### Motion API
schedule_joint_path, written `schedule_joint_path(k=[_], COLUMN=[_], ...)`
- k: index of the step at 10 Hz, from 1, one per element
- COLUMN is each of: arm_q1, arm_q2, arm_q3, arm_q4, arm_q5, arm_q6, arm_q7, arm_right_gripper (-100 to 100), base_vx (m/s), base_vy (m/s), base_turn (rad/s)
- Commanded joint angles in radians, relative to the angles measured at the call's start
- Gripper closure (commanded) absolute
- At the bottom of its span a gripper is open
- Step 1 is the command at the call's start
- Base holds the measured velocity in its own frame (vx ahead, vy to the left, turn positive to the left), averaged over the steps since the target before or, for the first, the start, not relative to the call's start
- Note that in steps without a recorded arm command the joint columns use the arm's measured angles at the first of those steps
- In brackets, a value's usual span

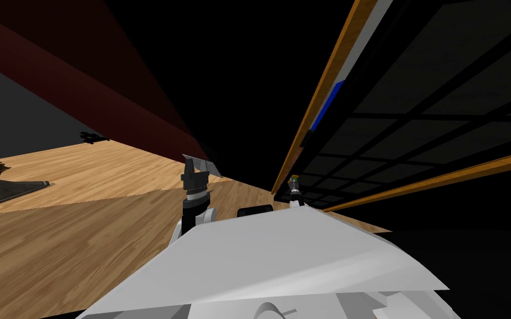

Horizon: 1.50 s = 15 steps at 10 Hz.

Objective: Pull the door open

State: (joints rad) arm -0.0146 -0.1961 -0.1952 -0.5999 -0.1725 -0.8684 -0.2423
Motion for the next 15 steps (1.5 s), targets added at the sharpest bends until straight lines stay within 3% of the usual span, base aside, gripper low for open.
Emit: schedule_joint_path(k=[1,2,3,15], arm_q1=[0.012,0.012,-0.023,-0.04], arm_q2=[-0.013,-0.013,-0.007,0.016], arm_q3=[-0.002,-0.002,0.011,0.053], arm_q4=[0.005,0.005,0.025,0.008], arm_q5=[-0.028,-0.028,-0.034,-0.142], arm_q6=[0.017,0.017,-0.01,-0.009], arm_q7=[-0.05,-0.066,-0.091,-0.394], arm_right_gripper=[100,100,-100,-100], base_vx=[-0.055,-0.044,-0.062,-0.068], base_vy=[-0.007,-0.016,-0.008,-0.016], base_turn=[0.098,0.042,0.072,0.036])
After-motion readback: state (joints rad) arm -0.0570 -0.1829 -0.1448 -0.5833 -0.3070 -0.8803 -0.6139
